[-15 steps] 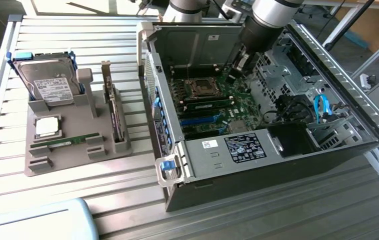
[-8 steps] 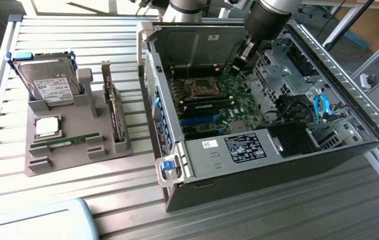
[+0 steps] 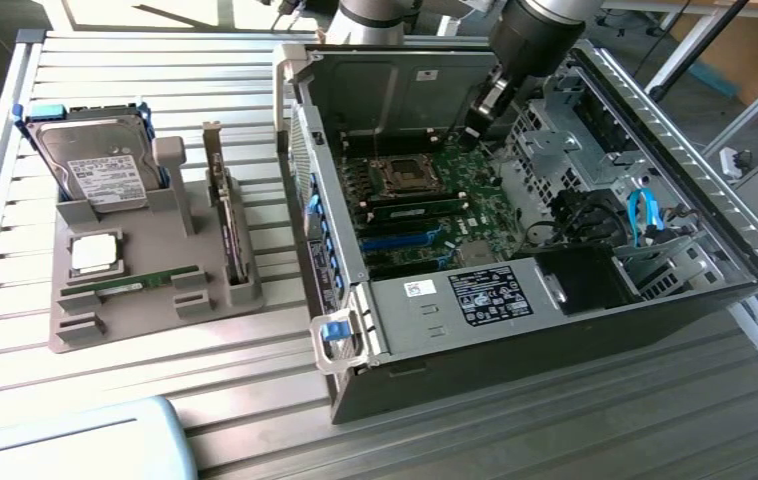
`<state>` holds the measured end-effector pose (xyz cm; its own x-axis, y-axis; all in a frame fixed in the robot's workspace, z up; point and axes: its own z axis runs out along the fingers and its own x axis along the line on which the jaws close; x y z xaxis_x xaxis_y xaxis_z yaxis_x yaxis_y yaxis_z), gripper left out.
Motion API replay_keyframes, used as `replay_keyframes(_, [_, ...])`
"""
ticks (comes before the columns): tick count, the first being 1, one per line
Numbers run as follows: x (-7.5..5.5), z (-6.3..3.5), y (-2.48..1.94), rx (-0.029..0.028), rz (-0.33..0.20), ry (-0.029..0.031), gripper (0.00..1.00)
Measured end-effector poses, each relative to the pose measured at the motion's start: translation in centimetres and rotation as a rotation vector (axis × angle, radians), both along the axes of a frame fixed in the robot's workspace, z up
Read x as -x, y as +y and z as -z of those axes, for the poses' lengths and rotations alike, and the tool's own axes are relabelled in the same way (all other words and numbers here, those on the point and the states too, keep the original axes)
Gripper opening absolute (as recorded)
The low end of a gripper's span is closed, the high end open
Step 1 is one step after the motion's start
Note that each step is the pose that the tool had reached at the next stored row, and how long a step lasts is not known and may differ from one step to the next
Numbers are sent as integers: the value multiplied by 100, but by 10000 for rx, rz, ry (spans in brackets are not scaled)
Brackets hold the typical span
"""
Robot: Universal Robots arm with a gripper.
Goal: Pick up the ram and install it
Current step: 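Press down the ram until it locks into place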
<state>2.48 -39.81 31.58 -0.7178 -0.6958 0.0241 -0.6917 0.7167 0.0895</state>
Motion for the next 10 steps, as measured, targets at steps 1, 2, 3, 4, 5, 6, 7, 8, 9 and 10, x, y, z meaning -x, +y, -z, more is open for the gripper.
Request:
replay_keyframes(1, [0, 0, 0, -1, 172, 0, 11])
replay_keyframes(2, [0, 0, 0, -1, 423, 0, 11])
replay_keyframes(3, [0, 0, 0, -1, 611, 0, 11])
replay_keyframes(4, [0, 0, 0, -1, 838, 0, 11])
replay_keyframes(5, [0, 1, 0, -2, 1040, 0, 11])
replay_keyframes(6, [0, 0, 0, -1, 1371, 0, 11])
replay_keyframes(7, [0, 0, 0, -1, 1559, 0, 11])
replay_keyframes(8, [0, 0, 0, 0, 1743, 0, 11])
replay_keyframes(9, [0, 0, 0, 0, 1940, 0, 11])
replay_keyframes(10, [0, 0, 0, -1, 2114, 0, 11])
